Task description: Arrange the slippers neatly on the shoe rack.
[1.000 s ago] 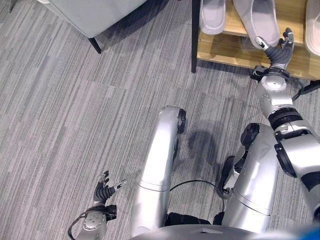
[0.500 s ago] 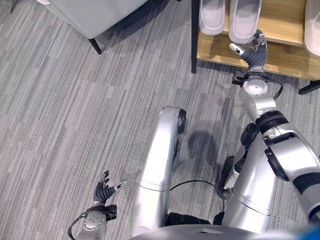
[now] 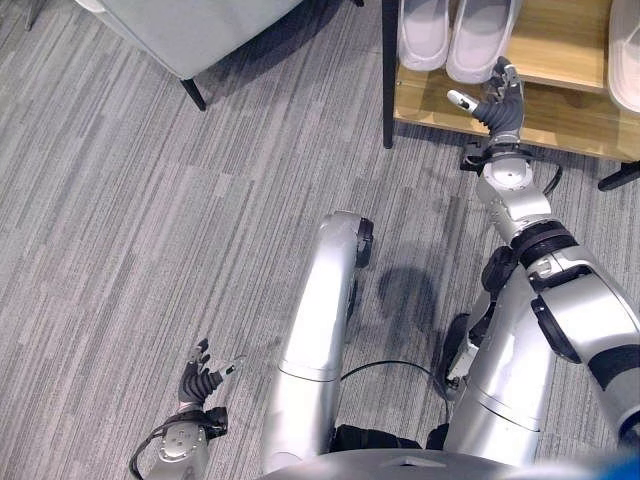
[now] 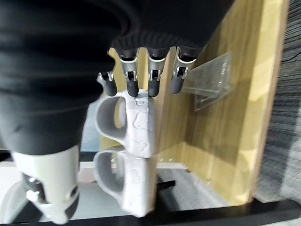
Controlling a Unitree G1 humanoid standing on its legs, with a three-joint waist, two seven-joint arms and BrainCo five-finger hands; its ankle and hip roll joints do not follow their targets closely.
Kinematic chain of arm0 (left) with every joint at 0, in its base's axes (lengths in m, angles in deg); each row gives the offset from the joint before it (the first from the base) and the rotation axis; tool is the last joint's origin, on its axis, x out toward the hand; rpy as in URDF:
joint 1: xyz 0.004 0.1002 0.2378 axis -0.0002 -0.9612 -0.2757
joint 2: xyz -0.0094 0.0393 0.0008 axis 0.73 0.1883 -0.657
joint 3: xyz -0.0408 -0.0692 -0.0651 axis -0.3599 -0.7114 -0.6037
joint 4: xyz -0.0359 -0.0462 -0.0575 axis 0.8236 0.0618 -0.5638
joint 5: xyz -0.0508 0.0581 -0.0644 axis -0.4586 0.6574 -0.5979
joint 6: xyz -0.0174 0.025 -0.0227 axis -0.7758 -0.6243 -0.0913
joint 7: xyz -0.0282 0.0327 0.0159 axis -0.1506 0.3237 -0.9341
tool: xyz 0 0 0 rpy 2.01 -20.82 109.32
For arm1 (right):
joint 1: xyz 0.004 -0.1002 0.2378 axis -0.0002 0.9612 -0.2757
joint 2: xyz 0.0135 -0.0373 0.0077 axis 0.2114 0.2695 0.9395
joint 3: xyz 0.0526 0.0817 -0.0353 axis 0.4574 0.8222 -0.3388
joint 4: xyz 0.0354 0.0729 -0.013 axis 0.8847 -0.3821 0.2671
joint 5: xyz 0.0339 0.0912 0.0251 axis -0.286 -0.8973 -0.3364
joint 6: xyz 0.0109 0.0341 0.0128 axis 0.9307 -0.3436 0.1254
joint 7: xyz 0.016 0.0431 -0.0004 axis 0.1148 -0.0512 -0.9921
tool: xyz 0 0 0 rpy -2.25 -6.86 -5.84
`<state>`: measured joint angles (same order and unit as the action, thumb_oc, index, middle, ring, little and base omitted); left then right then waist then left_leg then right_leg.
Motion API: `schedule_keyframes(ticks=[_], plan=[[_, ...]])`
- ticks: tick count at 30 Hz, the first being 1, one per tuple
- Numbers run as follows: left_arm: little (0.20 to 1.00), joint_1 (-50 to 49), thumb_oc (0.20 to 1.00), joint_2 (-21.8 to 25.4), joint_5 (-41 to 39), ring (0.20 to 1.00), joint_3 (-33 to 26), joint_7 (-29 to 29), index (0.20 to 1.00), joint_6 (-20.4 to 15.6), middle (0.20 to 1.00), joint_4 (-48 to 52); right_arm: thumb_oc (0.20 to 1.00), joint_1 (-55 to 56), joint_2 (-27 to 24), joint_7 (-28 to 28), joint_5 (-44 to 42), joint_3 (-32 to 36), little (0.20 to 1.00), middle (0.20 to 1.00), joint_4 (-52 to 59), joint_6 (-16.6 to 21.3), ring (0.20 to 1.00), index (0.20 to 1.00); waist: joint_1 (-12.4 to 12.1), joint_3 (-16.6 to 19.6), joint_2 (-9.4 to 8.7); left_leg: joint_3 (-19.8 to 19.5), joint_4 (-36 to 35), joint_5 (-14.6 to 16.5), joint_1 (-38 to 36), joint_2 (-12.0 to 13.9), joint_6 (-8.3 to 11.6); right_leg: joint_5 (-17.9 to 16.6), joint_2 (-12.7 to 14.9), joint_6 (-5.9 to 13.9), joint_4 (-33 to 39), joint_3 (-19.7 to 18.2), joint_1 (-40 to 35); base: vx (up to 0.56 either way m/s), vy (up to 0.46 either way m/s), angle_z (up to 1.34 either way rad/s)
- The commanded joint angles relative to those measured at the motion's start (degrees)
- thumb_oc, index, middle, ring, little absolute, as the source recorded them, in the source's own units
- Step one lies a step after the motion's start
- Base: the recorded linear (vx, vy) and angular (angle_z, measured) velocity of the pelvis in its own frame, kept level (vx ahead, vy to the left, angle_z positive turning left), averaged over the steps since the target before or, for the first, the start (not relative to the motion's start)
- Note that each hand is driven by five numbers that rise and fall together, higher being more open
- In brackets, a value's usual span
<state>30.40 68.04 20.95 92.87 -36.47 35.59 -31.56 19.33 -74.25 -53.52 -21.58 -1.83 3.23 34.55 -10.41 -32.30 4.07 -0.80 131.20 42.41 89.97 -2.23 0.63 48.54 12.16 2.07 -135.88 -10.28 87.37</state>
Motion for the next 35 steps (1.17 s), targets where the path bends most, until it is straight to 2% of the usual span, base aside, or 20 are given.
schedule_keyframes(ticks=[1,2,5,7,8,9,11,12,13,14,18,19,20,21,23,25,27,31,32,35], plan=[[1.0,-1.63,1.0,1.3,-0.51,1.0,1.68,-0.61,1.0,-2.13,1.0,4.1,1.0,5.36,-4.61,-1.0,-1.72,2.87,1.0,1.0,11.54,6.26,1.0,1.0,-2.38,2.5,0.85,-3.46,0.73,3.73,-0.01,-1.13,-2.35,-15.19,-1.14,-5.05,5.1,-7.07,-0.67,0.0,-0.028,0.11],[1.0,0.44,1.0,-0.05,-0.45,1.0,0.18,-0.41,1.0,-2.22,1.0,3.35,1.0,11.2,-5.57,-0.8,-1.04,7.42,1.0,1.0,16.71,7.27,1.0,1.0,-1.56,2.5,-0.1,-3.56,-1.85,2.12,-0.01,-1.3,-2.35,-15.56,-0.38,-4.78,7.7,-5.95,-1.53,-0.01,-0.034,0.23],[1.0,6.15,1.0,-1.66,-0.88,1.0,-1.56,1.87,1.0,-2.45,1.0,1.8,1.0,19.67,-6.08,-1.32,0.61,14.91,1.0,1.0,18.39,7.98,1.0,1.0,-0.09,3.45,-1.75,-3.87,-12.27,-3.4,-0.01,-1.46,-2.36,-17.66,1.63,-4.06,17.62,-2.16,-3.08,-0.11,-0.006,0.33],[1.0,6.3,1.0,-2.04,-1.19,1.0,-1.62,3.23,1.0,-2.3,1.0,1.66,1.0,23.56,-5.82,-1.35,1.37,18.14,1.0,1.0,15.86,7.51,1.0,1.0,0.16,6.61,-2.3,-4.56,-16.7,-5.6,-0.01,-1.27,-2.45,-18.35,2.04,-4.05,21.85,0.02,-3.13,-0.05,-0.016,0.17],[1.0,6.84,1.0,-3.35,-1.45,1.0,-2.66,4.43,1.0,-1.72,1.0,-0.63,1.0,29.83,-4.32,-1.92,1.85,21.61,1.0,1.0,11.43,6.49,1.0,1.0,0.96,11.36,-3.25,-5.14,-21.79,-8.01,-0.07,-0.16,-2.96,-18.79,3.04,-3.7,27.41,3.47,-3.38,-0.04,-0.04,0.05],[1.0,7.37,1.0,-4.24,-2.14,1.0,-3.54,5.56,1.0,-1.09,1.0,-2.77,1.0,34.0,-2.21,-2.72,1.35,23.17,1.0,1.0,8.2,6.13,1.0,1.0,1.44,13.4,-3.54,-5.1,-27.46,-10.36,-3.59,1.04,-3.35,-19.86,4.13,-3.53,33.77,6.23,-7.18,-0.05,-0.039,0.02],[1.0,7.83,1.0,-4.71,-1.15,1.0,-4.48,6.44,1.0,-0.44,1.0,-6.21,1.0,38.86,0.41,-4.22,0.53,24.54,1.0,1.0,4.17,5.41,1.0,1.0,2.19,14.68,-4.52,-5.11,-36.04,-12.71,-11.26,2.55,-3.4,-21.23,4.55,-3.14,42.32,8.69,-13.72,-0.06,-0.034,0.16],[1.0,7.83,1.0,-4.68,-1.17,1.0,-4.47,6.47,1.0,-0.47,1.0,-6.25,1.0,38.89,0.42,-4.25,0.51,24.56,1.0,1.0,4.15,5.43,1.0,1.0,2.17,14.39,-4.42,-5.18,-36.46,-12.89,-11.85,2.58,-3.4,-21.43,4.54,-3.2,42.81,8.9,-14.38,-0.05,-0.039,0.09],[1.0,7.99,1.0,-4.95,-0.86,1.0,-5.14,6.82,1.0,-0.06,1.0,-7.41,1.0,41.36,1.12,-4.49,1.35,25.22,1.0,1.0,3.26,4.95,1.0,1.0,2.35,14.79,-4.73,-5.12,-40.61,-14.22,-15.76,3.1,-3.32,-22.21,4.78,-2.97,47.2,9.89,-18.28,-0.03,-0.044,-0.03],[1.0,8.46,1.0,-5.82,0.02,1.0,-5.55,6.88,1.0,0.17,1.0,-10.08,1.0,43.97,3.15,-4.3,1.33,26.15,1.0,1.0,-0.24,4.57,1.0,1.0,2.6,15.21,-5.23,-4.76,-48.05,-15.86,-22.49,3.62,-3.52,-23.09,4.79,-2.72,54.46,11.45,-24.33,-0.01,-0.077,0.0],[1.0,10.54,1.0,-7.66,4.13,1.0,-5.87,7.38,1.0,2.23,1.0,-19.65,1.0,47.36,7.3,-5.25,1.66,26.75,1.0,1.0,-12.71,2.45,1.0,1.0,2.71,16.87,-6.52,-4.05,-64.6,-19.27,-38.56,3.14,-2.98,-26.09,3.85,-1.71,71.65,15.82,-40.7,0.14,-0.055,0.08],[1.0,10.44,1.0,-9.08,7.0,1.0,-6.49,8.35,1.0,3.67,1.0,-26.35,1.0,50.23,9.03,-6.42,2.02,27.37,1.0,1.0,-21.33,0.51,1.0,1.0,2.4,19.32,-7.24,-4.24,-77.31,-22.42,-50.97,2.62,-3.26,-29.31,3.33,-0.33,83.25,18.51,-52.98,0.43,-0.065,0.01],[1.0,10.24,1.0,-9.25,8.47,1.0,-6.9,8.55,1.0,4.47,1.0,-28.62,1.0,51.67,9.58,-7.1,1.86,28.04,1.0,1.0,-23.55,-0.02,1.0,1.0,2.36,20.5,-7.62,-4.33,-81.67,-23.62,-55.01,2.47,-3.13,-30.71,3.16,0.55,86.34,19.58,-56.73,0.38,-0.049,0.1],[1.0,10.06,1.0,-9.57,9.72,1.0,-6.91,8.86,1.0,4.87,1.0,-29.92,1.0,52.5,9.75,-7.81,1.84,28.43,1.0,1.0,-25.37,-0.6,1.0,1.0,2.56,21.15,-7.69,-4.61,-86.06,-26.4,-58.15,2.2,-3.2,-32.88,3.23,0.19,90.57,20.82,-60.41,0.22,-0.023,0.15],[1.0,9.04,1.0,-10.97,13.79,1.0,-7.42,10.49,1.0,6.98,1.0,-35.18,1.0,55.86,10.63,-9.42,4.12,28.45,1.0,1.0,-30.25,-2.7,1.0,1.0,2.98,23.41,-7.91,-4.79,-96.1,-29.71,-67.3,2.24,-2.78,-36.67,2.36,1.38,99.53,22.26,-69.44,0.24,-0.034,0.08],[1.0,8.59,1.0,-11.41,15.17,1.0,-7.85,11.11,1.0,7.89,1.0,-36.87,1.0,57.04,10.83,-9.7,5.6,28.05,1.0,1.0,-31.68,-3.58,1.0,1.0,3.31,24.13,-7.97,-4.65,-100.0,-31.1,-70.24,2.1,-2.61,-38.09,1.99,1.75,102.78,22.81,-72.24,0.18,-0.042,0.11],[1.0,7.98,1.0,-11.99,18.19,1.0,-8.76,11.05,1.0,9.13,1.0,-39.7,1.0,59.52,11.45,-10.82,7.12,28.82,1.0,1.0,-35.51,-5.83,1.0,1.0,3.69,26.4,-7.72,-4.47,-109.21,-35.56,-77.03,2.3,-1.5,-41.37,0.78,2.68,110.48,23.93,-77.79,0.17,-0.059,0.05],[1.0,7.76,1.0,-13.08,17.95,1.0,-9.21,11.96,1.0,9.58,1.0,-40.34,1.0,62.38,12.99,-13.07,7.61,28.08,1.0,1.0,-37.56,-7.78,1.0,1.0,4.42,29.77,-7.08,-4.1,-122.66,-40.79,-86.22,2.95,-0.04,-45.62,-1.34,4.15,121.3,24.12,-84.31,0.08,-0.072,-0.12],[1.0,7.97,1.0,-13.5,16.84,1.0,-9.36,11.98,1.0,9.47,1.0,-40.08,1.0,62.75,13.52,-13.6,7.3,27.61,1.0,1.0,-37.51,-8.05,1.0,1.0,4.72,30.62,-6.66,-3.94,-126.84,-43.01,-89.09,3.5,0.39,-46.97,-2.07,4.33,124.81,24.11,-86.77,0.02,-0.127,-0.2],[1.0,9.83,1.0,-14.5,15.6,1.0,-8.49,11.86,1.0,9.5,1.0,-39.8,1.0,61.98,14.65,-14.42,6.94,25.68,1.0,1.0,-36.75,-8.38,1.0,1.0,5.31,32.46,-6.01,-3.97,-134.55,-46.99,-92.52,5.05,1.26,-48.04,-3.82,4.38,131.99,23.63,-90.64,-0.05,-0.124,-0.08]])
